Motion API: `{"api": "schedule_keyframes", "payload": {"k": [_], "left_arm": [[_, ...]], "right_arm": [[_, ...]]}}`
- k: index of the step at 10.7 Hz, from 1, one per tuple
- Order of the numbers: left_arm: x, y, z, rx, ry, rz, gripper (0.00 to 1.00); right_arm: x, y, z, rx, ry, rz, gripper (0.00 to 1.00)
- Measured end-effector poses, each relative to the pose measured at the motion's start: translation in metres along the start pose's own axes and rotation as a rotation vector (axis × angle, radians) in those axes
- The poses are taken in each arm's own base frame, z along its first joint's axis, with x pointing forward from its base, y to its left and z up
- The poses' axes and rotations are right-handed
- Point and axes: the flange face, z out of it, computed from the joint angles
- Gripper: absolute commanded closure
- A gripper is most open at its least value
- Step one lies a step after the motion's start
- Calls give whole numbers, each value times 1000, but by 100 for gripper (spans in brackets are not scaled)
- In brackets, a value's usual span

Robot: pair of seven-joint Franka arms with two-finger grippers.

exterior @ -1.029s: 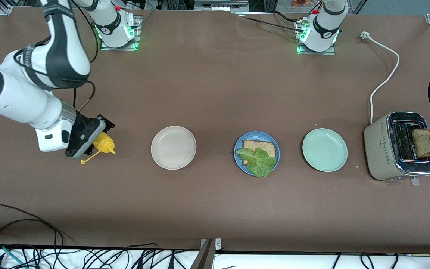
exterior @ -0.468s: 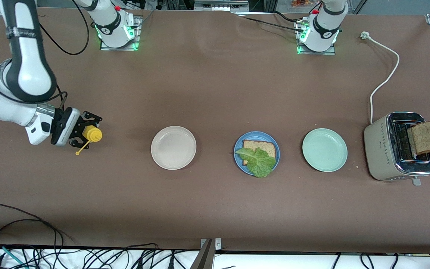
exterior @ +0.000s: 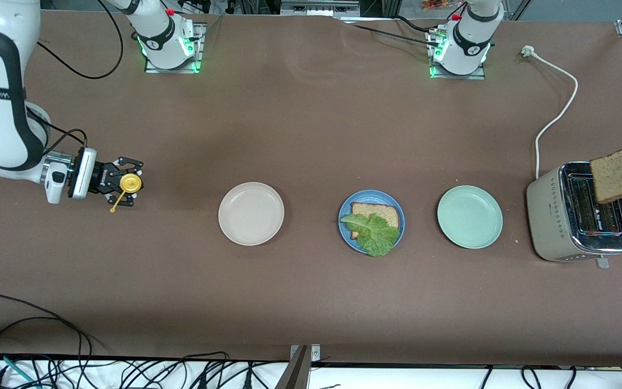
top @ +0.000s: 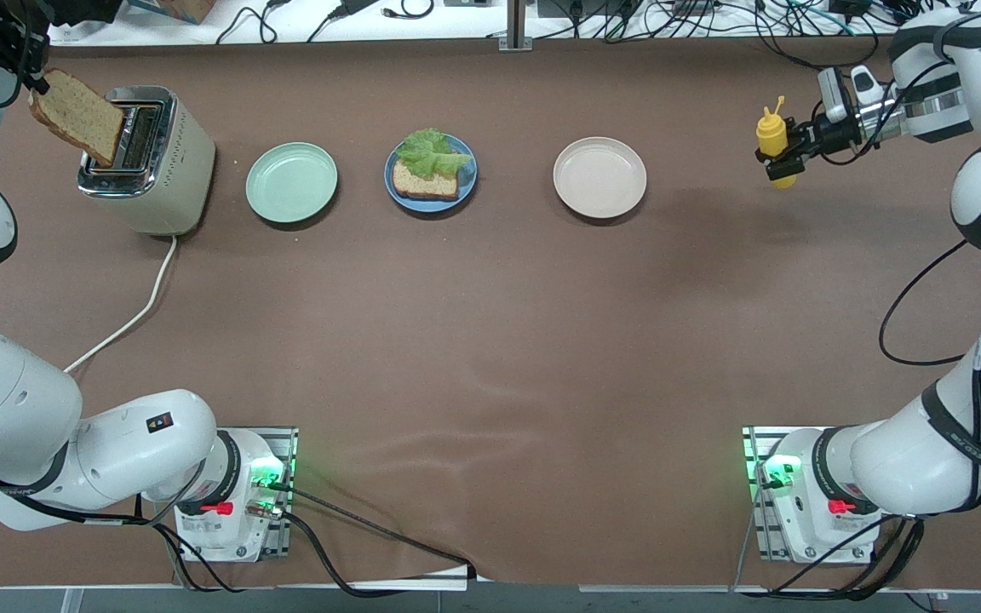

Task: Make sandwich in blue plate with both arms
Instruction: 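Carry the toast slice with the left gripper over the blue plate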

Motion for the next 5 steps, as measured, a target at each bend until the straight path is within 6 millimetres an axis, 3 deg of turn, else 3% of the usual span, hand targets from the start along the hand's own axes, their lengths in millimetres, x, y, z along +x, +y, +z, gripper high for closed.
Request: {"api": "schedule_keyframes", "payload": {"k": [5], "left_arm": [[7, 39, -39, 12, 65, 69, 100]], "right_arm": [[-76, -9, 35, 112, 230, -57, 100]]}}
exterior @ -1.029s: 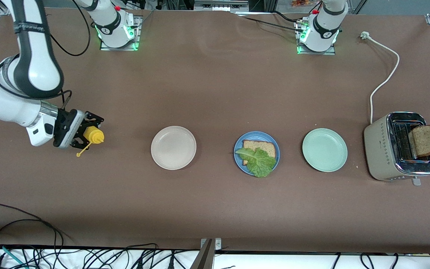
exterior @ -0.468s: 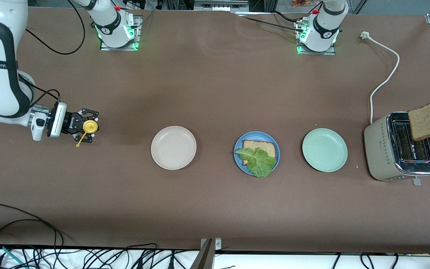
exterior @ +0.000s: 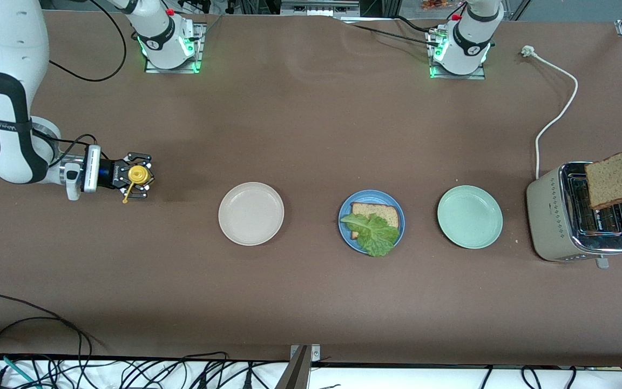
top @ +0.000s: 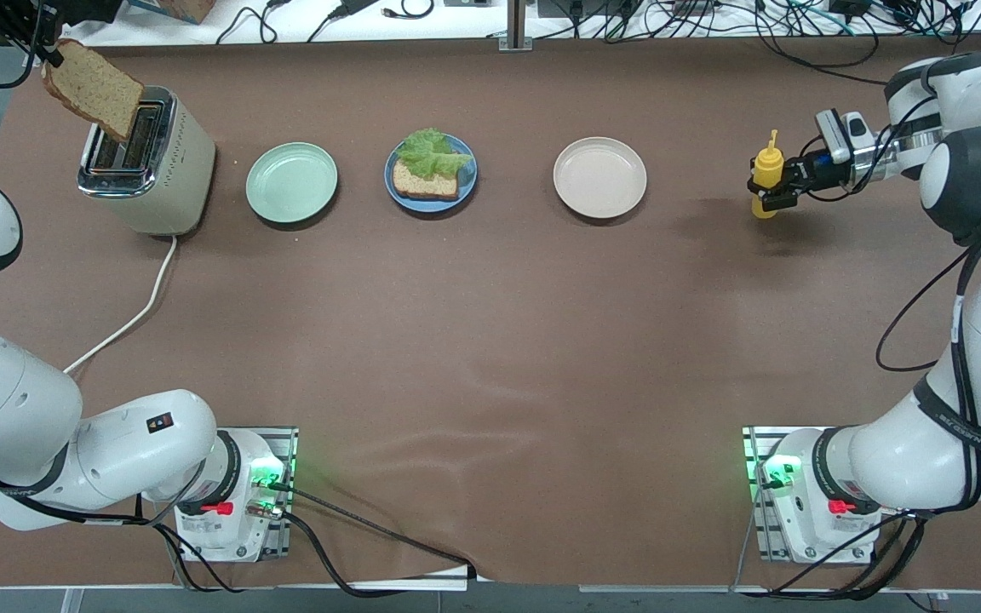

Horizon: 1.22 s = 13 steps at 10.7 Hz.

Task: Make sandwich in blue plate with both arms
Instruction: 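Carry the toast slice with the left gripper over the blue plate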

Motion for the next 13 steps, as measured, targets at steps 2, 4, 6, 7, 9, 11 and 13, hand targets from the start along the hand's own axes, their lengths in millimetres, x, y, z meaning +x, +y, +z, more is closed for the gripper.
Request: {"api": "schedule_keyframes", "payload": {"k": [2, 4, 6, 7, 9, 11, 13], "left_arm": [[5, 14, -6, 1, 12, 26, 100], [21, 62, -10, 7, 10, 60, 100], [32, 108, 0, -106, 5, 77, 100], [36, 117, 13, -166, 3, 60, 100], [47, 135, 44, -296, 20, 21, 100], [62, 178, 83, -429, 16, -25, 100], [72, 229, 107, -493, -12, -45, 100]], "right_arm": [[-24, -3, 1, 16, 50, -6, 100], [-37, -4, 0, 27, 90, -3, 100], [-47, -1, 0, 34, 121, -35, 100], [-51, 0, 1, 39, 133, -47, 100], [-59, 1, -1, 40, 141, -56, 100], [-61, 3, -5, 37, 143, -62, 69], [-61, 4, -6, 36, 143, -65, 46]]}}
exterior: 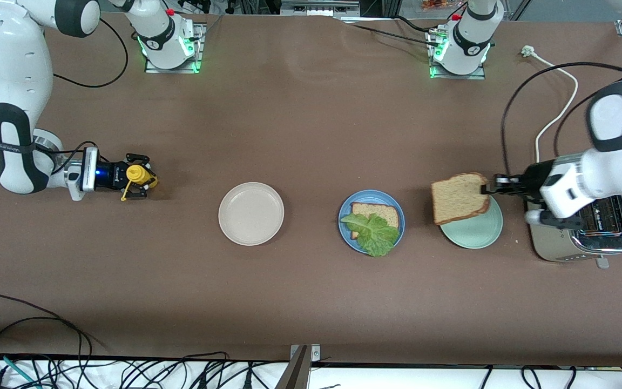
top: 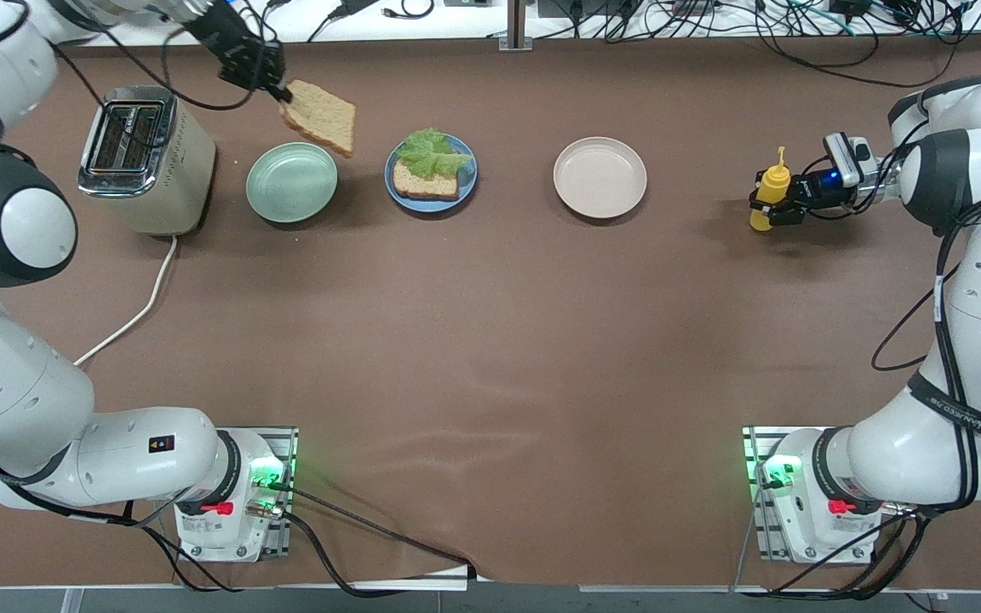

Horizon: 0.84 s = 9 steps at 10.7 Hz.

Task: Make sandwich in blue plate with both arms
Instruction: 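Carry the toast slice with the left gripper over the blue plate, then lower the toast onto the lettuce while the right gripper releases mustard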

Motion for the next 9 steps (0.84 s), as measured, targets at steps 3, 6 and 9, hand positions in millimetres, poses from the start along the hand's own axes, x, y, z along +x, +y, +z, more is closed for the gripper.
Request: {"api": "schedule_keyframes", "payload": {"k": [3, 6, 9], "left_arm": [[17, 50, 65, -132, -33, -60, 100], [30, 59, 110, -288, -73, -129, 100], [49, 70, 170, -315, -19, -175, 100]], "right_arm": [[0, -1, 1, 11, 18, 3, 31], [-3, -3, -3, 12, 38, 11, 30], [-7, -8, -14, 10, 52, 27, 10]]}}
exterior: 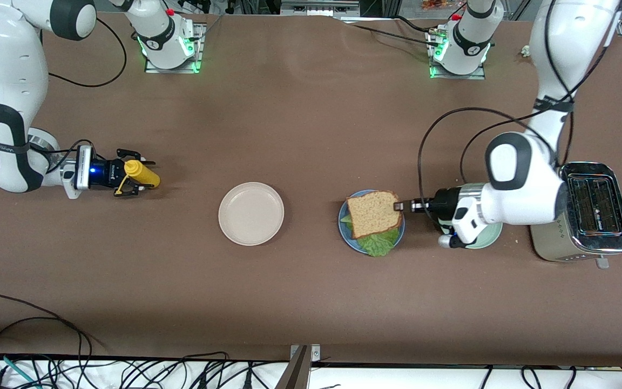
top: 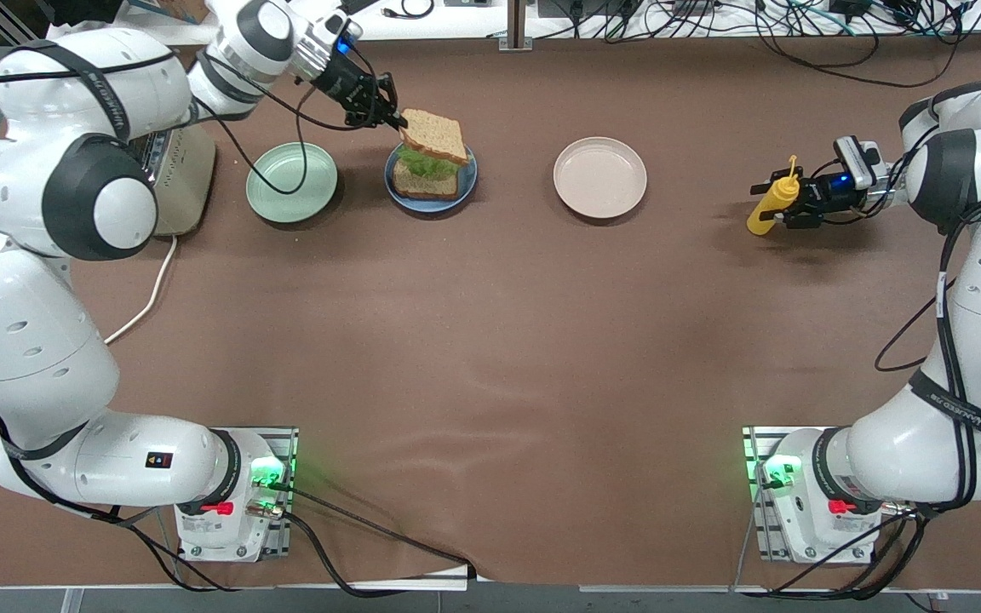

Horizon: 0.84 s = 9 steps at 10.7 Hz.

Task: Make sandwich in blue plate with both arms
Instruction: 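Lower the toast onto the lettuce while the right gripper releases mustard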

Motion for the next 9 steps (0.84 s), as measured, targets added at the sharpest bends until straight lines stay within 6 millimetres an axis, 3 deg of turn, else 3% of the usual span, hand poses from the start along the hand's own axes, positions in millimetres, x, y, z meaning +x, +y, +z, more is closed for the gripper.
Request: {"api": "schedule_keyframes", "payload": {"k": [2, 5, 7, 9], "left_arm": [[7, -12, 32, 14, -3, -18, 100], [11, -25, 41, 18, -14, 16, 100], [14, -30, 39, 19, -9, 13, 85], [18, -42, 38, 20, -8, 0, 67]], "right_arm": [[-5, -6, -17, 4, -15, 36, 0], [-4, -8, -53, 11, -59, 62, 1], [3, -6, -78, 27, -115, 120, 1], [26, 4, -117, 13, -207, 203, 1]]}}
